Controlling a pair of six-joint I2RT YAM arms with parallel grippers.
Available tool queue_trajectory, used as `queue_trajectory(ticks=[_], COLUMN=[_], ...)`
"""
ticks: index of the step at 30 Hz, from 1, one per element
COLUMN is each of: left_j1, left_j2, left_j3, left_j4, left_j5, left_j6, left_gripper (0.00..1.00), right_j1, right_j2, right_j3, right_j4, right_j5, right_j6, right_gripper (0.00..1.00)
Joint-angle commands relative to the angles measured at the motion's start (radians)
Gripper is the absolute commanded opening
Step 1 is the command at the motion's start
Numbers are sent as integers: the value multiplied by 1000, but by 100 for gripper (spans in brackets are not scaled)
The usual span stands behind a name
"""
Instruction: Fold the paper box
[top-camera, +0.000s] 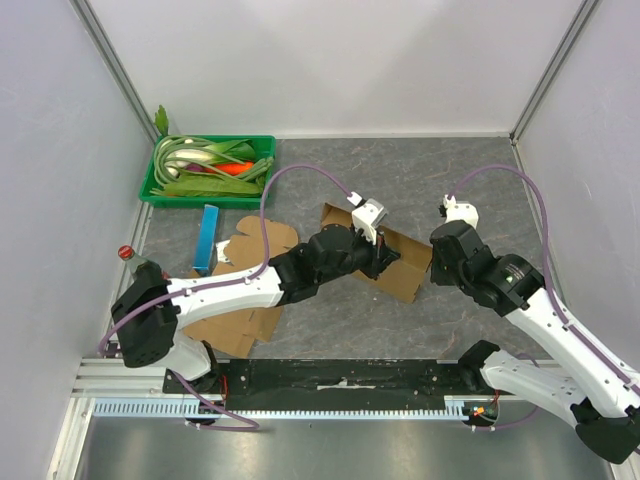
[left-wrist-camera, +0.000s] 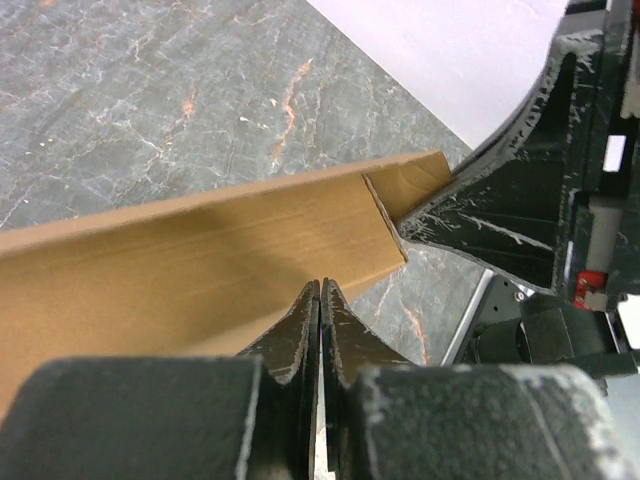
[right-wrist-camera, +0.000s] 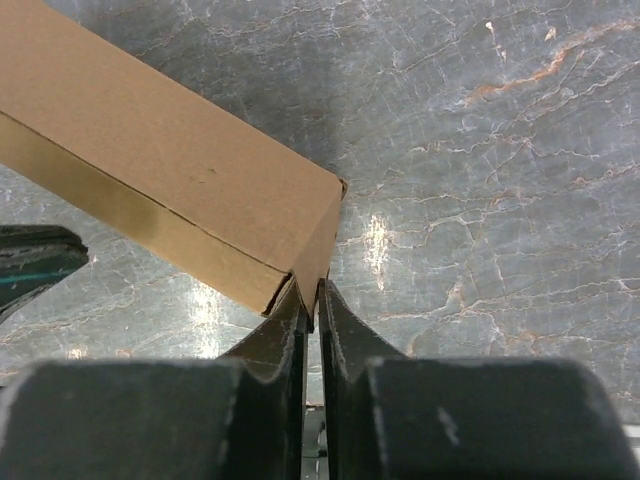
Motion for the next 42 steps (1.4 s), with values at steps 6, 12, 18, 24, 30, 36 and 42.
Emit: queue_trajectory(ticks=[6, 12, 18, 24, 30, 36, 42], left_j1=[-9, -9, -9, -9, -7, -1, 17], left_j2=[70, 70, 87, 85, 81, 73, 85], left_j3=[40, -19, -29, 13, 51, 88, 102], left_j4=[61, 72, 55, 17, -12, -44, -57], left_j5=[-33, -51, -56, -51, -53, -37, -25], left_j6=[21, 13, 13, 21, 44, 66, 61], left_gripper=[6, 5, 5, 5, 5, 6, 6], right_j1=[2, 2, 4, 4, 1, -15, -44], right_j2=[6, 12, 6, 19, 46, 85, 108], right_j3=[80, 103, 101, 63, 2, 15, 23], right_j4=[20, 29, 32, 65, 99, 113, 127], right_j5=[-21, -58, -76, -67, -20, -15, -43], right_j6=[9, 61, 141, 126, 91, 85, 86], right_gripper=[5, 0, 0, 0, 0, 0, 0])
